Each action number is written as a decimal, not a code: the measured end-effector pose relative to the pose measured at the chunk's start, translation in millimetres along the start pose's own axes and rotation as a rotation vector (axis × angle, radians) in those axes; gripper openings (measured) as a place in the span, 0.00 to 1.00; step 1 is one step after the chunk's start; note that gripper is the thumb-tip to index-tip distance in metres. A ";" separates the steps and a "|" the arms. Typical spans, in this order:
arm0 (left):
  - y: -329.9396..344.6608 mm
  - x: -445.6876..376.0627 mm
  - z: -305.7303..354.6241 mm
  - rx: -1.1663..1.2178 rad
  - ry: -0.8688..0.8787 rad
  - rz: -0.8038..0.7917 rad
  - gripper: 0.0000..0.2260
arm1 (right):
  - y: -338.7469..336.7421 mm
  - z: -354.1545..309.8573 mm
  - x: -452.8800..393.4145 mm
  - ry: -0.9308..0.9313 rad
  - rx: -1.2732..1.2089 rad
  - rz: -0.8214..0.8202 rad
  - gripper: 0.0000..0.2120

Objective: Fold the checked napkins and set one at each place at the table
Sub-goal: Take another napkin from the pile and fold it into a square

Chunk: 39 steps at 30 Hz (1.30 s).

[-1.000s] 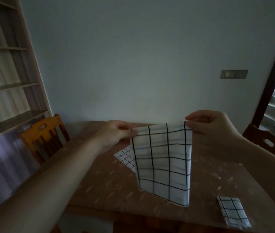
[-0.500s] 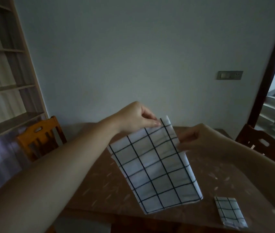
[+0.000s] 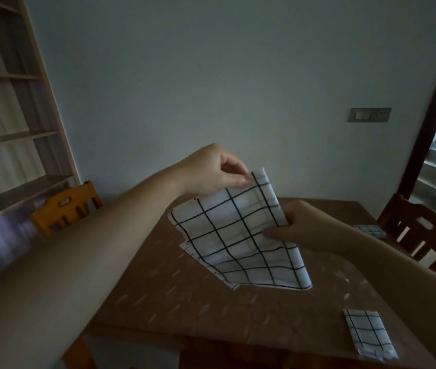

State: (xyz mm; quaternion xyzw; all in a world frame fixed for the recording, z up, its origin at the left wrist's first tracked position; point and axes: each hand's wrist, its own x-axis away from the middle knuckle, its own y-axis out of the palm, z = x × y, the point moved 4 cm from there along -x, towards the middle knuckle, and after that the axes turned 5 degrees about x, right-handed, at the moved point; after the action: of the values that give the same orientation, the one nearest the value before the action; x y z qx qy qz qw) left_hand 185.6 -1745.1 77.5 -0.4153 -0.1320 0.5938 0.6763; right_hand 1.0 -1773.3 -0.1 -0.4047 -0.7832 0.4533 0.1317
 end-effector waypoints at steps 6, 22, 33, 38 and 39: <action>-3.3 34.1 -59.4 0.550 -0.276 0.120 0.49 | -28.8 17.5 3.1 0.125 -0.314 0.148 0.08; 76.4 38.5 -74.9 0.770 -0.407 0.080 0.04 | -9.5 56.1 25.8 0.335 -0.762 -0.033 0.09; 61.1 39.1 -53.2 1.004 -0.227 0.165 0.10 | -25.0 54.4 20.2 0.145 -0.966 0.082 0.24; 69.5 47.0 -55.3 0.873 -0.312 0.003 0.11 | -27.4 58.4 21.7 0.133 -0.984 0.166 0.21; 68.7 47.6 -56.3 0.861 -0.344 0.022 0.13 | -28.1 58.4 22.0 0.135 -0.963 0.164 0.19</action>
State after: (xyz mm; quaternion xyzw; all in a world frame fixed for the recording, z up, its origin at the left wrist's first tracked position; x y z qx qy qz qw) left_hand 188.1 -1727.9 -21.8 0.0065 0.0207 0.6619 0.7493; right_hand -61.0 -1799.3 -13.1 -0.5083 -0.8591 0.0214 -0.0561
